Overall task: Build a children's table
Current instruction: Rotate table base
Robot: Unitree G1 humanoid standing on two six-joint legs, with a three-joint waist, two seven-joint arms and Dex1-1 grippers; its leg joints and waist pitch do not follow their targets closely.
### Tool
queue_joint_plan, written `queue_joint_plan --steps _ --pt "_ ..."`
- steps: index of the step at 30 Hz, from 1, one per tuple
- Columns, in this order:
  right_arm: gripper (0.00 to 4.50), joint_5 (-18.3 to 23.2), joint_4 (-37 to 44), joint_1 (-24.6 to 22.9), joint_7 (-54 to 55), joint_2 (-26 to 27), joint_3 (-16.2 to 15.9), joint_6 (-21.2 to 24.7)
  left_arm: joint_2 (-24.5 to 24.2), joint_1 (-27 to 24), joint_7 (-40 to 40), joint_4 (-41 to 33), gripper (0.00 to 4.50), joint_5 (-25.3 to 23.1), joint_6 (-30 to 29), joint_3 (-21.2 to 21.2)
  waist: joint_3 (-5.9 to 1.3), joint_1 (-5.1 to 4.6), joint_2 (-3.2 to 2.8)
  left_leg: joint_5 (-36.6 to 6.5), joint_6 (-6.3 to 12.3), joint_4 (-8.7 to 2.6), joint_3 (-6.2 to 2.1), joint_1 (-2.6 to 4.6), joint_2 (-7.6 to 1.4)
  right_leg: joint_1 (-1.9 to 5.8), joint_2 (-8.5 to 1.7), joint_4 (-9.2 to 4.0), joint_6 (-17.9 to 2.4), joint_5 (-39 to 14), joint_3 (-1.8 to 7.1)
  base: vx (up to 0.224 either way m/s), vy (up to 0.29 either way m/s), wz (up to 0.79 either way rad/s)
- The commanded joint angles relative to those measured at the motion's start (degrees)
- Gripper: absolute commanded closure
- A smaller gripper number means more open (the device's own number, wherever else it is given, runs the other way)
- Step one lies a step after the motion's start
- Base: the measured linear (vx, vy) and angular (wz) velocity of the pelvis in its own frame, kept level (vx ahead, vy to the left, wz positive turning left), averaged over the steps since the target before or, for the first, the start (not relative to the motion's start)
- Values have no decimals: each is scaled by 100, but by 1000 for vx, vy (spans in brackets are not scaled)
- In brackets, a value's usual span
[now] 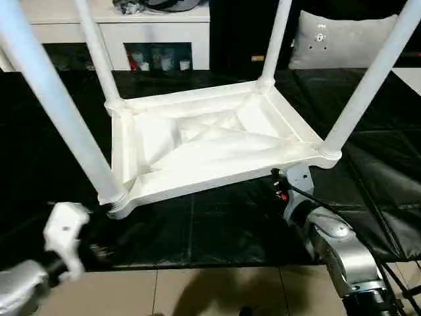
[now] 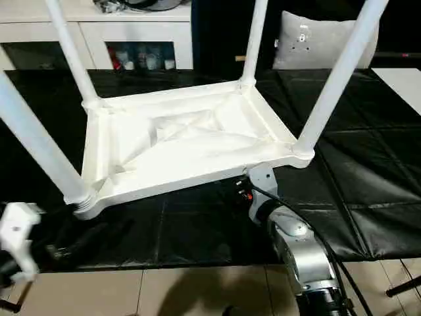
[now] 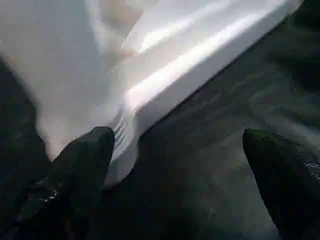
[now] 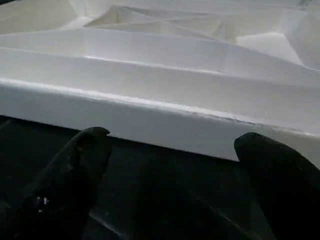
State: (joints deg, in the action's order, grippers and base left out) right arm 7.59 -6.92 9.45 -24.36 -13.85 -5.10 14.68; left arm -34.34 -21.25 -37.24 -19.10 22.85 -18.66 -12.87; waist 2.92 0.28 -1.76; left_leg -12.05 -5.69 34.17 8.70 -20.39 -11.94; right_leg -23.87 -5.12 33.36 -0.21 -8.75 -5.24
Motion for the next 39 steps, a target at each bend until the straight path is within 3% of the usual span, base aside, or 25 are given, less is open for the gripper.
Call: queue_joint_plan --steps 1,5,7,9,11,13,14,15,16,17,18,19,20,21,26,27,28,29,31,33,35,36,37,39 --pt "0 -4 51 7 -79 -29 -1 63 -169 -63 51 -137 5 8 -320 -188 -201 12 -19 -1900 253 -513 48 -28 -44 245 -147 -405 -731 -2365 235 0 0 0" --pt "0 -24 26 27 -204 -89 -75 70 -320 2 125 -242 5 121 -644 -476 -176 9 -27 -2088 221 -520 38 -1 -40 220 -156 -464 -606 -2751 232 0 0 0" --pt "0 -30 1 44 -230 -97 -78 69 -327 139 169 -308 5 236 -696 -548 -184 17 -20 -2074 209 -520 30 0 -41 227 -160 -454 -618 -2739 235 0 0 0" --pt "0 -41 -68 88 -221 -72 -88 59 -290 540 152 -294 5 443 -605 -507 -196 53 -30 -2044 175 -513 42 46 -39 210 -148 -458 -681 -2560 245 0 0 0" --pt "0 -53 -93 103 -200 -67 -99 61 -285 703 115 -257 5 497 -654 -456 -203 73 -39 -2016 148 -530 27 12 -44 254 -152 -414 -721 -2427 237 0 0 0" --pt "0 -53 -93 103 -200 -67 -99 61 -285 703 115 -257 5 497 -654 -456 -214 77 -19 -2009 130 -518 38 30 -36 251 -157 -421 -717 -2416 246 0 0 0" --pt "0 -90 -123 130 -138 -54 -90 119 -260 938 83 -144 5 475 -686 -375 -230 77 -17 -1893 131 -512 42 20 -28 270 -155 -409 -729 -2340 250 0 0 0" --pt "0 -128 -163 154 -42 -41 -54 190 -186 1238 80 82 5 410 -647 -264 -236 84 -70 -1836 122 -506 39 30 -30 263 -160 -392 -782 -2228 253 0 0 0" --pt "0 -177 -218 183 105 -18 4 268 -101 1545 78 357 5 313 -554 -144 -220 71 -46 -1837 117 -514 50 22 -19 267 -140 -416 -757 -2250 248 0 0 0" --pt "0 -232 -289 218 272 0 77 347 -15 1847 79 652 5 229 -471 -26 -279 108 -129 -1771 57 -477 63 112 -9 231 -133 -419 -830 -2074 253 0 0 0" --pt "0 -241 -301 224 298 2 88 359 -2 1892 79 697 5 218 -460 -9 -275 122 -110 -1736 33 -471 67 116 -6 227 -132 -411 -876 -1967 255 0 0 0" --pt "0 -281 -362 248 432 5 155 399 61 2088 116 915 5 136 -389 66 -297 152 -117 -1587 -5 -483 47 52 -6 313 -153 -338 -959 -1681 257 0 0 0" --pt "0 -303 -406 264 517 5 202 412 76 2198 170 1047 5 60 -361 121 -302 158 -137 -1550 -12 -482 46 31 -7 338 -160 -327 -945 -1654 248 0 0 0" --pt "0 -307 -414 267 532 5 210 414 79 2217 179 1070 5 48 -356 130 -327 148 -105 -1430 -3 -461 51 34 3 347 -162 -317 -965 -1540 253 0 0 0" --pt "0 -372 -601 323 813 -33 373 457 264 2642 109 1420 5 95 -285 307 -358 148 -120 -1235 57 -432 70 22 10 369 -173 -312 -1070 -1488 246 0 0 0" --pt "0 -428 -809 421 911 -57 393 514 447 2913 -66 1576 5 238 -309 380 -356 160 -46 -1195 89 -433 72 9 9 376 -181 -308 -1049 -1609 247 0 0 0" --pt "0 -458 -905 467 955 -71 396 546 504 2996 -163 1603 5 313 -328 416 -348 160 -46 -1216 84 -431 85 22 19 356 -182 -338 -1039 -1742 248 0 0 0" --pt "0 -488 -980 501 985 -84 390 534 532 3034 -252 1590 5 392 -355 446 -349 173 -85 -1352 55 -426 82 56 -1 326 -183 -346 -1047 -1845 245 0 0 0" --pt "0 -538 -1099 554 1030 -105 378 504 566 3080 -398 1553 5 523 -400 497 -333 186 -68 -1504 29 -434 80 54 -3 318 -184 -360 -976 -2037 237 0 0 0" --pt "0 -536 -1430 763 1027 -110 418 319 502 2968 -1068 1165 5 1048 -653 661 -338 175 -63 -1533 18 -447 71 32 -11 340 -202 -347 -964 -2094 232 0 0 0" --pt "0 -523 -1527 834 1008 -96 443 240 456 2922 -1279 1069 5 1175 -731 730 -345 173 -61 -1533 26 -436 82 46 -16 317 -199 -346 -993 -2020 239 0 0 0" --pt "0 -492 -1595 902 963 -68 459 131 426 2871 -1403 996 5 1229 -775 806 -347 169 -63 -1488 31 -435 80 39 -15 325 -193 -330 -1011 -1941 240 0 0 0" --pt "0 -481 -1689 992 899 -38 449 24 389 2817 -1548 915 5 1244 -830 930 -345 146 -25 -1431 60 -441 81 1 -18 350 -190 -315 -1033 -1838 239 0 0 0" --pt "0 -475 -1783 1077 847 -16 431 -66 367 2774 -1681 846 5 1264 -889 1034 -351 136 -32 -1340 96 -423 89 7 -11 348 -192 -309 -1047 -1786 244 0 0 0"
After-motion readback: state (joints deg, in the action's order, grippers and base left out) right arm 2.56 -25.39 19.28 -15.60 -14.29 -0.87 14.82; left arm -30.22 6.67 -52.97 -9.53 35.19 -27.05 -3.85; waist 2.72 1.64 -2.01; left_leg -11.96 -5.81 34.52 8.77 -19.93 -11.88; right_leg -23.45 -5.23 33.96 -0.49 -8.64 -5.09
